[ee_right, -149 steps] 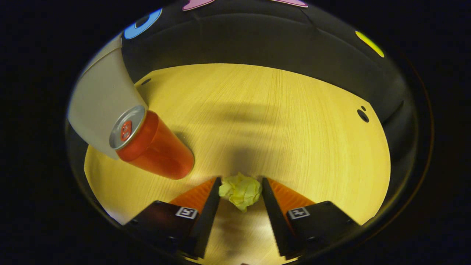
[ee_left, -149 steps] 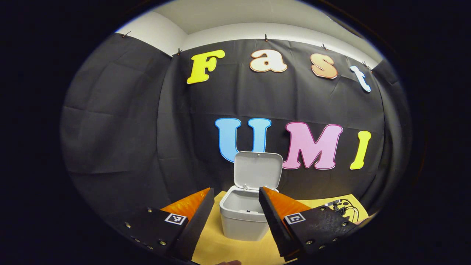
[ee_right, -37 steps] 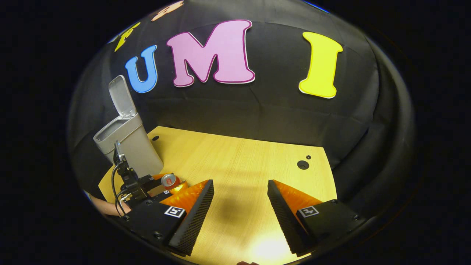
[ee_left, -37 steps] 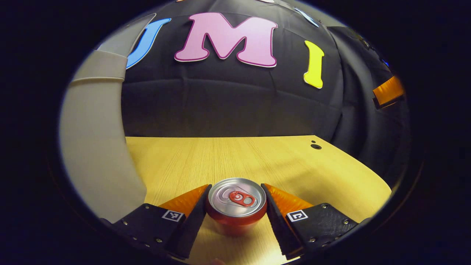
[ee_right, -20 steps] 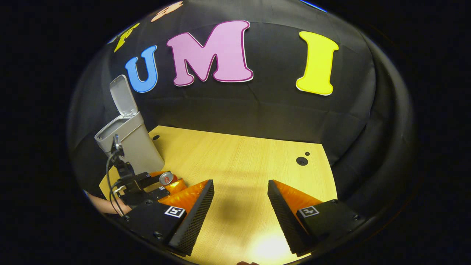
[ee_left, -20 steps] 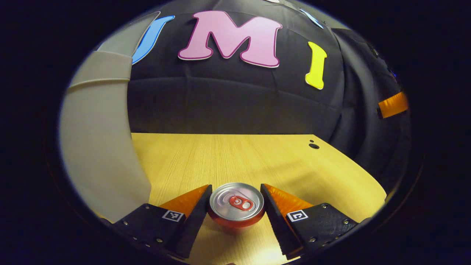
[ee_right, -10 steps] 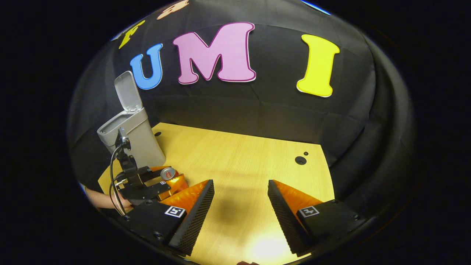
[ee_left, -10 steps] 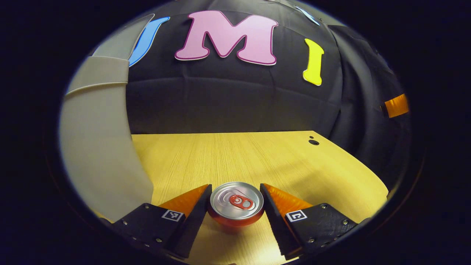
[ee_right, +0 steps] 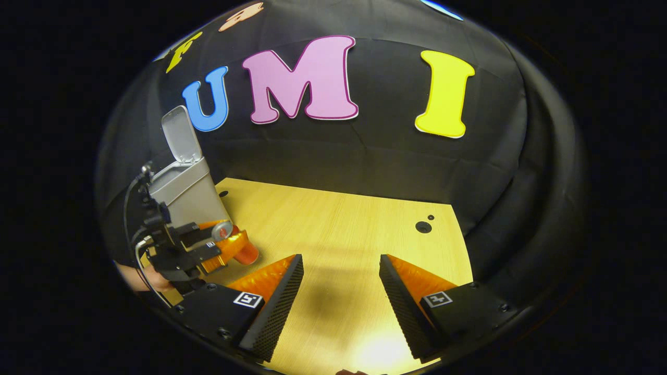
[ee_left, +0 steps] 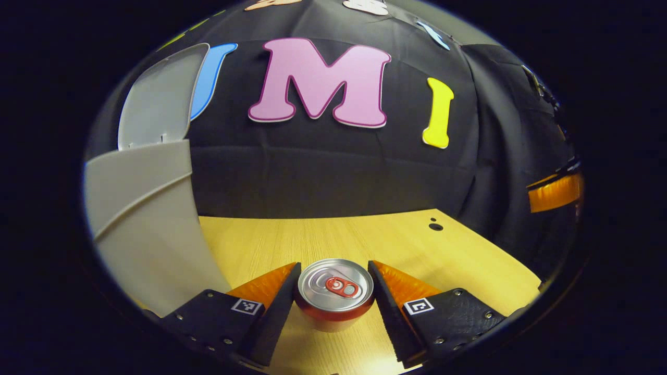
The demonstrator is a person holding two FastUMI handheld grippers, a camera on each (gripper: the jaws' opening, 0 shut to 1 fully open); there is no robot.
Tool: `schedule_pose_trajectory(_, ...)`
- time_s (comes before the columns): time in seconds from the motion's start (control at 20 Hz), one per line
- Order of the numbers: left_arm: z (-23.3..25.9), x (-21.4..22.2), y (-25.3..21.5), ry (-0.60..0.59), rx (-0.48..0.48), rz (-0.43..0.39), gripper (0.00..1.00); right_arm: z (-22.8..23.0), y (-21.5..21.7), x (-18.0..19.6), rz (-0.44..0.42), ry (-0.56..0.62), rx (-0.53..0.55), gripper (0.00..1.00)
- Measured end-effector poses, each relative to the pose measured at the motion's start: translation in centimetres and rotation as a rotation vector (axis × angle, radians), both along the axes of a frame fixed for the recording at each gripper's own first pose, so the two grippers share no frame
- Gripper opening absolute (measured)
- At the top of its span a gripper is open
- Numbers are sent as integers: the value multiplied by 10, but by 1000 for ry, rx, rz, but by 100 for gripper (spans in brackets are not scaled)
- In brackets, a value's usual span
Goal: Press the lid of the desktop garbage bin to open it, pick up the crumpled paper on the desktop and throw it into the bin, then pick up the pop can on the desktop and drop it into the bin, and finally close the garbage bin lid.
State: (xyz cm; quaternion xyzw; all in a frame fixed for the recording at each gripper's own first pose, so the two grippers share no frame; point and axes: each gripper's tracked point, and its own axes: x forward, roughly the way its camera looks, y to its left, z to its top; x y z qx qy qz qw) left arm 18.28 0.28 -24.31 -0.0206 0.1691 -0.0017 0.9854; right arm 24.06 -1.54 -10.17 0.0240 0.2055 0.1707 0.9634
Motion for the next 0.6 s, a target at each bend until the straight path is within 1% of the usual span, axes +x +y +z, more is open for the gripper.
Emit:
schedule_pose_trajectory(0.15,58,1,13,-72,-26,29,83,5,11,-1,14,-10,9,95)
schedule_pose_trajectory(0.3,128,0,25,-187,-43,41,83,8,21,-5,30,-18,11,95)
schedule_pose_trajectory(0.35,152,-5,29,-227,-37,39,83,8,25,-6,36,-22,10,95)
schedule_pose_trajectory(0.45,197,-8,47,-300,3,50,82,11,31,-10,45,-30,6,95)
schedule_pose_trajectory(0.6,244,-20,86,-356,52,105,82,14,40,-13,56,-37,9,95)
